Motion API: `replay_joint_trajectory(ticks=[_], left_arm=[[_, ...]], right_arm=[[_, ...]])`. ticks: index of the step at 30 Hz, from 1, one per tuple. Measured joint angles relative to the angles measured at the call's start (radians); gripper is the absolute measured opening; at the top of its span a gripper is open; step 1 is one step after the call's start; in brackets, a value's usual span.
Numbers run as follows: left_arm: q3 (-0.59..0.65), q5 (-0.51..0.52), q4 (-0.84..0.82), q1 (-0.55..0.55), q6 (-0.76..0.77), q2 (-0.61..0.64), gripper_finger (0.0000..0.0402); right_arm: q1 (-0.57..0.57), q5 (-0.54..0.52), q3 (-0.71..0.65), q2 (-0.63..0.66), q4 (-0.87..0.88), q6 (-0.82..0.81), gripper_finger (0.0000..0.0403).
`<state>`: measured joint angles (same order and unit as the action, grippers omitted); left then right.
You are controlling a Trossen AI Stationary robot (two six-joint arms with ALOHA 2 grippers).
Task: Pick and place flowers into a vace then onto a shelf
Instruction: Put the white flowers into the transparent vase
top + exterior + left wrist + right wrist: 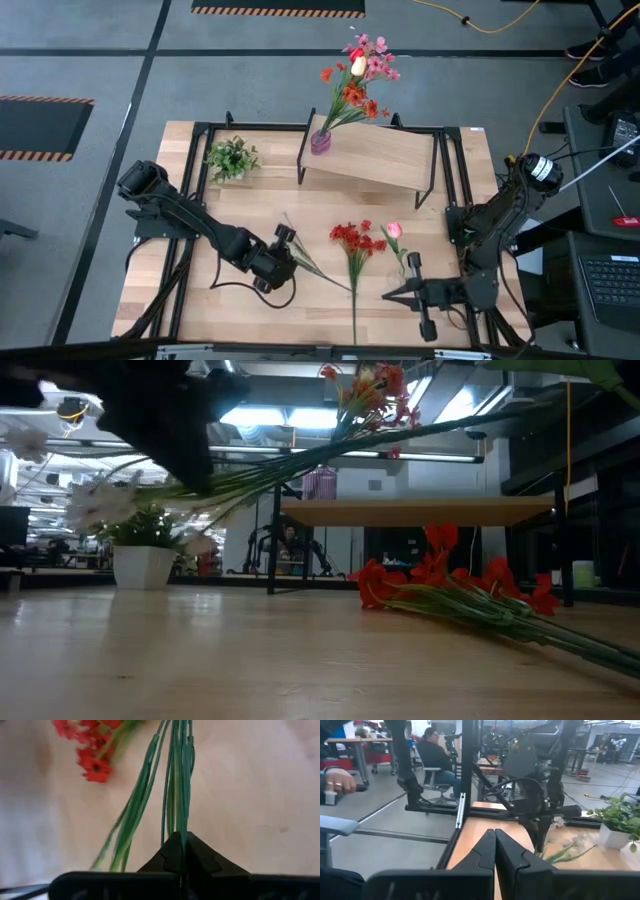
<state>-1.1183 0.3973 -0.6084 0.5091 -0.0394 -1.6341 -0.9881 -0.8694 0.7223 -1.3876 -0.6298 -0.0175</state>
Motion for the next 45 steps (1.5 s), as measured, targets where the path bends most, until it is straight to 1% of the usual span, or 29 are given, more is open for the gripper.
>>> replay_joint_trajectory(ticks=[3, 6, 12, 15, 18, 21, 23, 26, 28, 32, 37, 41, 45], left_arm=[[-0.020, 0.073, -0.027, 0.000, -0.078, 0.000, 0.0004], [-0.051, 0.111, -0.045, 0.000, -0.141, 0.000, 0.0004], [-0.129, 0.225, -0.080, 0.000, -0.295, 0.000, 0.0004], [-0.157, 0.290, -0.083, 0.000, -0.382, 0.000, 0.0004], [-0.174, 0.356, -0.085, 0.000, -0.475, 0.000, 0.0004], [-0.188, 0.432, -0.083, 0.000, -0.556, 0.000, 0.0004], [-0.190, 0.491, -0.083, 0.000, -0.610, 0.000, 0.0004], [-0.190, 0.585, -0.079, 0.000, -0.698, 0.000, 0.0004], [-0.190, 0.623, -0.073, 0.000, -0.747, 0.000, 0.0004], [-0.190, 0.679, -0.065, 0.000, -0.823, 0.000, 0.0004], [-0.190, 0.768, -0.062, -0.002, -0.930, 0.000, 0.0004], [-0.190, 0.828, -0.055, -0.003, -1.015, 0.000, 0.0004], [-0.190, 0.835, -0.025, -0.003, -1.064, 0.000, 0.0004]], right_arm=[[0.023, 0.042, 0.046, 0.000, 0.058, -0.001, 0.0005], [0.037, 0.054, 0.107, 0.000, 0.134, 0.003, 0.0005], [0.079, 0.055, 0.279, 0.000, 0.392, -0.041, 0.0005], [0.117, 0.075, 0.382, 0.000, 0.577, -0.112, 0.0005], [0.168, 0.120, 0.480, 0.000, 0.779, -0.230, 0.0005], [0.233, 0.184, 0.554, 0.002, 0.916, -0.334, 0.0005], [0.275, 0.235, 0.588, 0.001, 0.978, -0.377, 0.0005], [0.340, 0.329, 0.626, 0.001, 1.030, -0.408, 0.0005], [0.381, 0.379, 0.638, 0.001, 1.059, -0.420, 0.0005], [0.451, 0.432, 0.654, 0.001, 1.103, -0.414, 0.0005], [0.525, 0.481, 0.666, 0.001, 1.116, -0.357, 0.0011], [0.578, 0.532, 0.670, 0.001, 1.122, -0.338, 0.0042], [0.624, 0.579, 0.670, 0.001, 1.123, -0.336, 0.0086]])
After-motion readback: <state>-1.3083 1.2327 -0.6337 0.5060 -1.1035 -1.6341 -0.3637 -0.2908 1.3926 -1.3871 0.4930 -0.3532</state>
